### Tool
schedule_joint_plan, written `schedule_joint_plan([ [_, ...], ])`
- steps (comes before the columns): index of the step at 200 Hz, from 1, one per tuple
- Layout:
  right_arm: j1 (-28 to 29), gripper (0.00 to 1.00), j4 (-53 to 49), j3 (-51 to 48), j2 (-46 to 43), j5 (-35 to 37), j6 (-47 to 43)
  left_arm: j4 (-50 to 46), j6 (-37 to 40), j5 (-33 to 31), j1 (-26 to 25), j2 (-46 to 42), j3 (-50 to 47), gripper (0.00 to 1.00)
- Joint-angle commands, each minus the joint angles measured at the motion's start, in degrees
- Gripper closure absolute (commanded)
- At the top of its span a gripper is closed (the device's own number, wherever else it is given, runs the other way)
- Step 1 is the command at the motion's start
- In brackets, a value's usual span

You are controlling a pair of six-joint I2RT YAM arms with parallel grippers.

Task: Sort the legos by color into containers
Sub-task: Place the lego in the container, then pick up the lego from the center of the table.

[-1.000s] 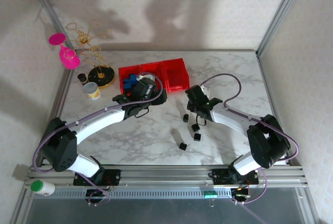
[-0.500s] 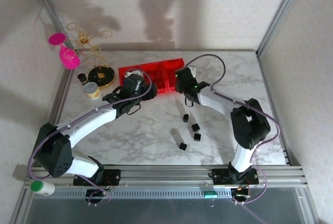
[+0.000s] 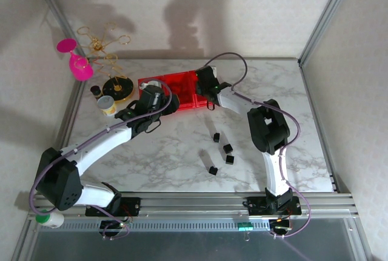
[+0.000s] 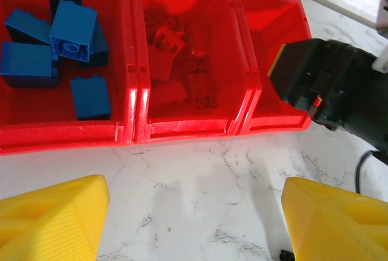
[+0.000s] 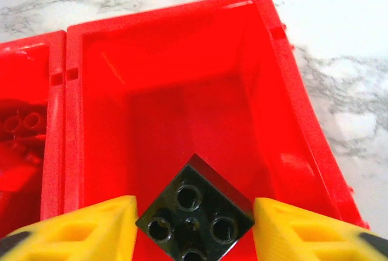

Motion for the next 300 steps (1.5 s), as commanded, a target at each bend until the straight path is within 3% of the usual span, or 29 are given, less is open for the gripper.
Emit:
schedule_joint_plan([
  [1, -0.47, 0.43, -1.77, 3.47, 1.23, 0.67, -1.79, -0.14, -0.18, -1.36, 0.55, -1.53, -0.52, 0.25],
  [17, -0.47, 0.37, -1.81, 3.78, 0.79, 0.51, -1.84, -0.25, -0.08, -1.32, 0.54, -1.73, -0.43, 0.25],
  [56, -0.30, 0.37, -1.90, 1.34, -4.11, -1.53, -1.22, -0.05, -0.26, 0.03, 0.48, -2.59, -0.32, 0.25],
  [140, 3.74, 0.29, -7.17, -26.83, -27.16, -4.63, 8.47, 0.87, -1.53, 2.41, -5.44, -6.95, -6.58, 0.25],
  [187, 8.29, 0.28, -7.57, -38.85, -32.85, -6.92, 12.47, 1.81, -3.25, 2.43, -8.13, -9.21, -10.71, 0.23],
  [224, 8.80, 0.34, -6.27, -43.14, -32.14, -7.44, 15.71, 2.84, -3.77, 2.58, -8.55, -9.43, -12.38, 0.19],
  [300, 9.29, 0.55, -4.87, -40.35, -26.46, -6.54, 14.58, 3.19, -3.88, 1.99, -8.76, -8.61, -12.21, 0.08],
])
